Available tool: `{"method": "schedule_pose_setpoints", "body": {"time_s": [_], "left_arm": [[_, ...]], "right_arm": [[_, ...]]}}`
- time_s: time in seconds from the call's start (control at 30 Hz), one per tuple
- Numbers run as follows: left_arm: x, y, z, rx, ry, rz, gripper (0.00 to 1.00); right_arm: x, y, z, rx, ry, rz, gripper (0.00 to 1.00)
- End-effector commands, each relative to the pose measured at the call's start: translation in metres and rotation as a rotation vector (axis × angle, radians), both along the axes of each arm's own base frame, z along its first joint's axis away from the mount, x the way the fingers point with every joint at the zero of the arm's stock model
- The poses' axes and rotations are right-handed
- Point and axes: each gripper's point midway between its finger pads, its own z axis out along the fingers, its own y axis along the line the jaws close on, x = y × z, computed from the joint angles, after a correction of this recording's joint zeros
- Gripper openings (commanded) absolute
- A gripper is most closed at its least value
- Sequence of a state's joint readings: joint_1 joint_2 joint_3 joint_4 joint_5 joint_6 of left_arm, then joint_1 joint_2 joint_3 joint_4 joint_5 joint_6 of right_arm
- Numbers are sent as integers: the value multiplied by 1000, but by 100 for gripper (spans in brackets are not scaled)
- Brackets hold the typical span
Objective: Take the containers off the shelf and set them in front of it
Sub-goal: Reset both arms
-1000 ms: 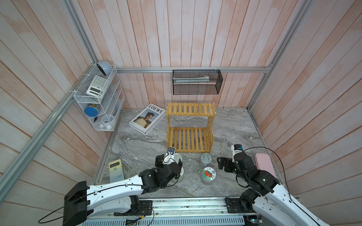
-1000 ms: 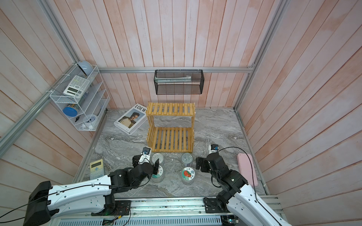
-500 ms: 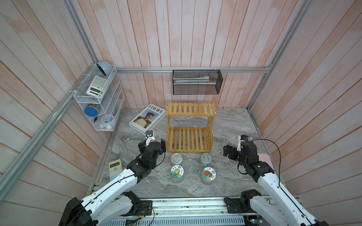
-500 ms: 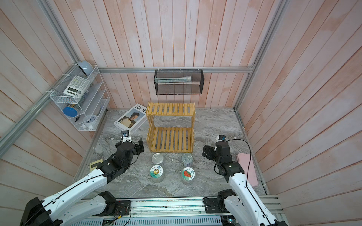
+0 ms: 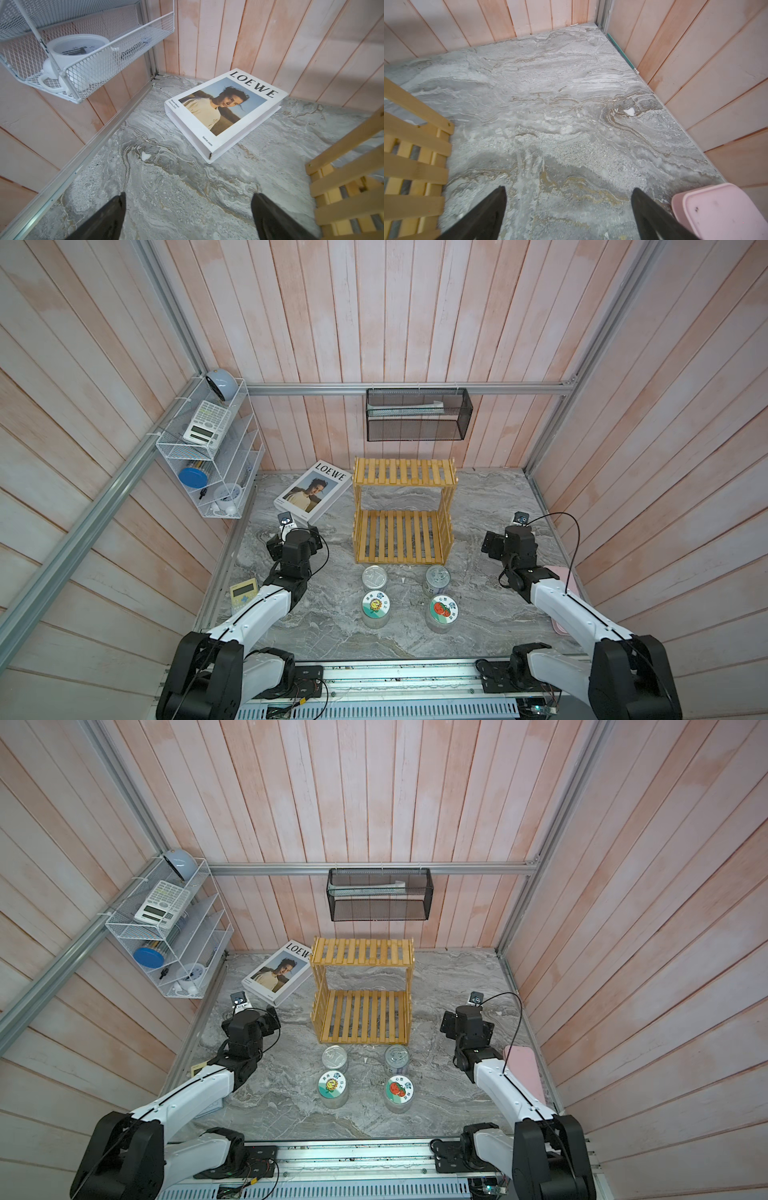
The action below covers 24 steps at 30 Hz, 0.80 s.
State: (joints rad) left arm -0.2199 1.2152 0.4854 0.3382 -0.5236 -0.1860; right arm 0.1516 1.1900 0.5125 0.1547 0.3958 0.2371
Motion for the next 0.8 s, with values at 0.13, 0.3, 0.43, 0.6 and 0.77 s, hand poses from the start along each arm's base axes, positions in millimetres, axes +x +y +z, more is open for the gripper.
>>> {"method": "schedule_pose_setpoints", "body": {"time_s": [0.13, 0.3, 0.43, 0.6, 0.77], "left_arm": [[15, 19, 23, 110, -161, -2, 100], [19, 31, 14, 96, -136, 10, 100], [18, 37, -5, 62, -101, 26, 100], [16, 35, -33, 61, -155, 6, 100], [15, 34, -37, 61, -164, -1, 100]], "right_arm": [[23, -21, -7, -149, -91, -77, 98], [34, -19, -1, -184, -119, -65, 98], [35, -21, -2, -204, -174, -63, 98], [29, -21, -6, -202, -260, -60, 98], [28, -12, -13, -193, -257, -3, 98]]}}
